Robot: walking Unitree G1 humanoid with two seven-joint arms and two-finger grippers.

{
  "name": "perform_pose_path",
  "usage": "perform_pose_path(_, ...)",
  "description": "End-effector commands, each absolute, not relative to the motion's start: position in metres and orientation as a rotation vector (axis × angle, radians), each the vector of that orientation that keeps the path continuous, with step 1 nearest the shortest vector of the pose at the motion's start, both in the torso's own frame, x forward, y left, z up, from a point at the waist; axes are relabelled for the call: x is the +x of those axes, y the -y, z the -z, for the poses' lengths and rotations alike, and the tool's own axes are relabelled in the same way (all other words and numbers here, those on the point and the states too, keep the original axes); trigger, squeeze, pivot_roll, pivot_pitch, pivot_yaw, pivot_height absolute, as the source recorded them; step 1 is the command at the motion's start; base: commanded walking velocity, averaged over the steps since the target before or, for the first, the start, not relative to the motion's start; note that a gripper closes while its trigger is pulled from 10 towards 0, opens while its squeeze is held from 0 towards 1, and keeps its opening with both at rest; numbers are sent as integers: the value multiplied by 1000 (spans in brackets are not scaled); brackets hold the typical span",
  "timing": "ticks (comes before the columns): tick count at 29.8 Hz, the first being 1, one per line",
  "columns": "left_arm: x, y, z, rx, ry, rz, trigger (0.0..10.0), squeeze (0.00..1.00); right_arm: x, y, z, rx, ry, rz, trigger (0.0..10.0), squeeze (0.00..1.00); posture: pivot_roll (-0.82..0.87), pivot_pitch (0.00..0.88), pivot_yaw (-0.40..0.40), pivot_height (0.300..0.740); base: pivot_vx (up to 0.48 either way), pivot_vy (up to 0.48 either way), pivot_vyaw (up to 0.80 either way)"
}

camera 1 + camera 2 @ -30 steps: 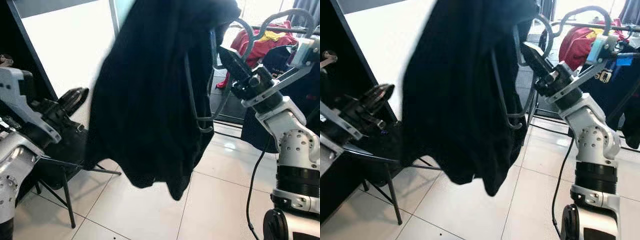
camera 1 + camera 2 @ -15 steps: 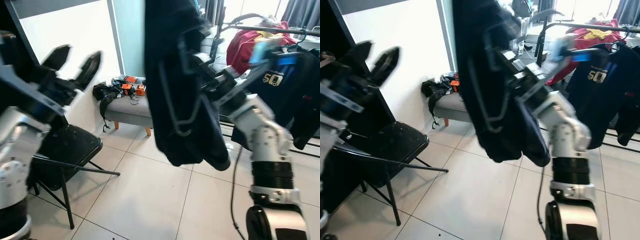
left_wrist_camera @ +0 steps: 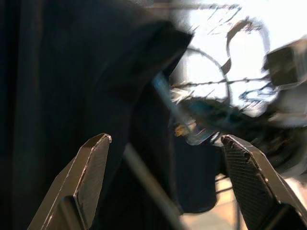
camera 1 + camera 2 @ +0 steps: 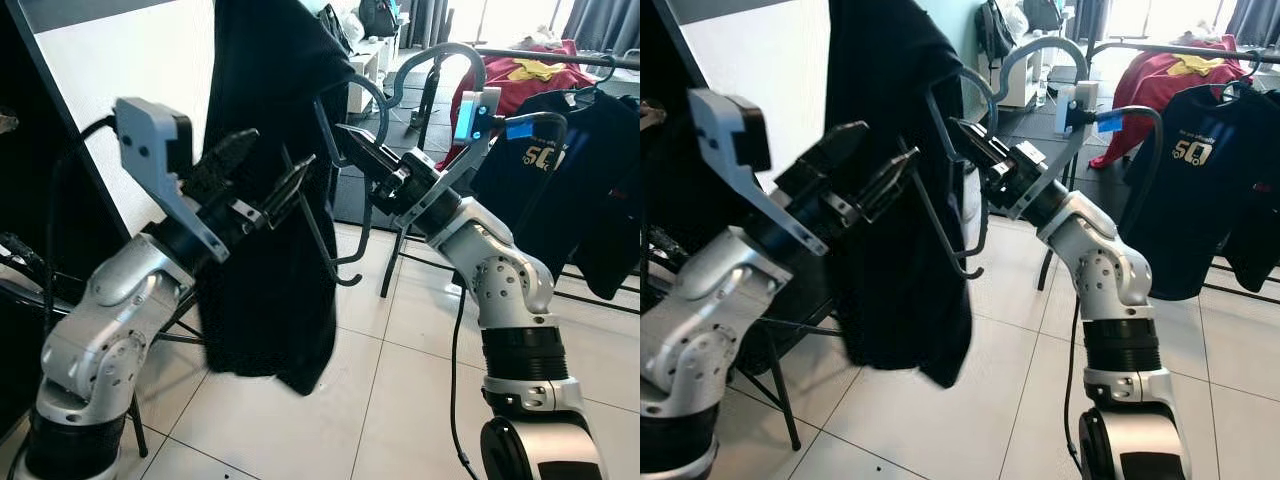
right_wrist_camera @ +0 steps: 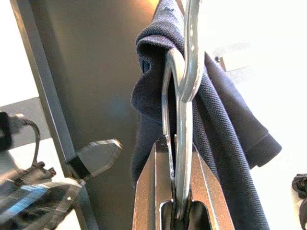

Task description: Hang hanger

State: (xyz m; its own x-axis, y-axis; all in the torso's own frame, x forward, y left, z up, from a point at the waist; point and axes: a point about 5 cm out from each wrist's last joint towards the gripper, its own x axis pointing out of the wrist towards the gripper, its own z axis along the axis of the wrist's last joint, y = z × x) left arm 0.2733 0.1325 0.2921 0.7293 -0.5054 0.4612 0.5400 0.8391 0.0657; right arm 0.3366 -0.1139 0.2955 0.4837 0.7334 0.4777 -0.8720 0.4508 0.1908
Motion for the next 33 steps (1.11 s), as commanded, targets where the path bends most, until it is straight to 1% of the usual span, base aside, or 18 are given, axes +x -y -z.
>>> perform_pose_path(1, 277, -135, -285, -49, 465, 525, 10000, 0, 329, 110, -307, 445, 409, -1063, 10000, 0, -44, 0, 13, 740, 0, 0, 0)
perform_pose_path(4, 280, -135, -281, -28, 453, 492, 10000, 0, 328, 108, -308, 441, 414, -1076, 10000, 0, -44, 0, 11, 740, 0, 0, 0)
perform_pose_path(5, 284, -138, -277, 0, 443, 441, 10000, 0, 326, 106, -309, 442, 420, -1089, 10000, 0, -44, 0, 11, 740, 0, 0, 0)
perform_pose_path(6, 284, -138, -277, 0, 443, 441, 10000, 0, 326, 106, -309, 442, 420, -1089, 10000, 0, -44, 0, 11, 740, 0, 0, 0)
perform_pose_path(7, 287, -141, -274, 29, 438, 386, 10000, 0, 324, 105, -310, 445, 426, -1101, 10000, 0, -46, 0, 10, 740, 0, 0, 0)
perform_pose_path(10, 290, -144, -273, 42, 443, 341, 10000, 0, 322, 104, -311, 448, 432, -1112, 10000, 0, -48, 0, 10, 740, 0, 0, 0)
perform_pose_path(11, 292, -147, -274, 54, 450, 300, 7804, 0, 321, 103, -312, 449, 436, -1122, 10000, 0, -49, 0, 9, 740, 0, 0, 0)
perform_pose_path(13, 292, -147, -274, 54, 450, 300, 7804, 0, 321, 103, -312, 449, 436, -1122, 10000, 0, -49, 0, 9, 740, 0, 0, 0)
perform_pose_path(14, 293, -150, -275, 55, 459, 269, 0, 0, 320, 103, -313, 450, 439, -1130, 10000, 0, -52, 0, 11, 740, 0, 0, 0)
perform_pose_path(25, 293, -155, -277, 70, 487, 223, 0, 0, 320, 106, -314, 446, 443, -1109, 10000, 0, -52, 0, 9, 740, 0, 0, 0)
perform_pose_path(32, 293, -148, -278, 70, 500, 242, 0, 0, 324, 108, -316, 445, 439, -1075, 10000, 0, -51, 0, 6, 740, 0, 0, 0)
perform_pose_path(33, 292, -146, -278, 68, 501, 262, 0, 0, 328, 109, -316, 440, 432, -1042, 10000, 0, -52, 0, 6, 740, 0, 0, 0)
